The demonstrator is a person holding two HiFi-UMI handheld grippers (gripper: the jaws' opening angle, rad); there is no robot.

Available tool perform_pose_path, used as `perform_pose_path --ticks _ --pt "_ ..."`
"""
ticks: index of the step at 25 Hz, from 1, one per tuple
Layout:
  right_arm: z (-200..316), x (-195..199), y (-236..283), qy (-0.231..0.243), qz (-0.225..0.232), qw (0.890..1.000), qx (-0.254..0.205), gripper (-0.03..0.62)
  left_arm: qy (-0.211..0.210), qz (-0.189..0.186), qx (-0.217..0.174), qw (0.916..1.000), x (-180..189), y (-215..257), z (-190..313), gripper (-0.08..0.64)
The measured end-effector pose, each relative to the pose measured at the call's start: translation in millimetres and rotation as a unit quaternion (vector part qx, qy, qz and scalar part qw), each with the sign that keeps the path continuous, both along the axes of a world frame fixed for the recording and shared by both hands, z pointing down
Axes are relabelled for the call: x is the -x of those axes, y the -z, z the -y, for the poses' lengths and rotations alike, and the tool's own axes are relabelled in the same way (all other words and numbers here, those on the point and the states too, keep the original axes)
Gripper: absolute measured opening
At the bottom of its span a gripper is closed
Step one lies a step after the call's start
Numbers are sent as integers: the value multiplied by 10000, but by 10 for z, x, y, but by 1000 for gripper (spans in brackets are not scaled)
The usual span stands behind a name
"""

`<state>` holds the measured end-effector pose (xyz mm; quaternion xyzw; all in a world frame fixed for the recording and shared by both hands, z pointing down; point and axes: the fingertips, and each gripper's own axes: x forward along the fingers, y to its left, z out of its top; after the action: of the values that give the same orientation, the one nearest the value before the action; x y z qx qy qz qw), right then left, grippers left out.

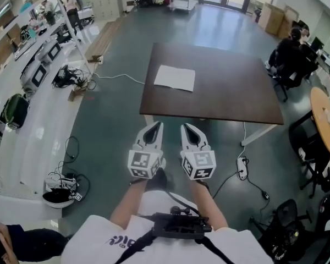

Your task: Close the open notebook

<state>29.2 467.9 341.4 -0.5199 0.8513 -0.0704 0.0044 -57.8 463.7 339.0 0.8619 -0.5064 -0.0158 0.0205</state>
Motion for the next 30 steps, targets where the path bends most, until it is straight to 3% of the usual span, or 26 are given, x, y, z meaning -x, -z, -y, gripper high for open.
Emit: perform_pose_path --ticks 6,13,17,21,24,30 --pt "1122 103 142 -222 -91 9997 -43 2 -195 -69 -142 9997 95 201 1203 9" --pt "2430 318 46 -686 134 9974 189 2 -458 58 43 9989 367 130 2396 10" --pt "2909 416 -63 -783 -59 9963 343 2 -366 -88 202 9991 518 12 2905 10" --pt "3218 314 -137 -843 -62 9956 413 2 -440 -127 368 9983 444 -106 3184 11" --pt "3457 255 -201 -891 -63 9951 417 2 -440 -177 628 9969 448 -273 3398 11" --pt "3920 122 -511 -818 -73 9940 724 2 -160 -229 1528 9879 478 -860 3831 11"
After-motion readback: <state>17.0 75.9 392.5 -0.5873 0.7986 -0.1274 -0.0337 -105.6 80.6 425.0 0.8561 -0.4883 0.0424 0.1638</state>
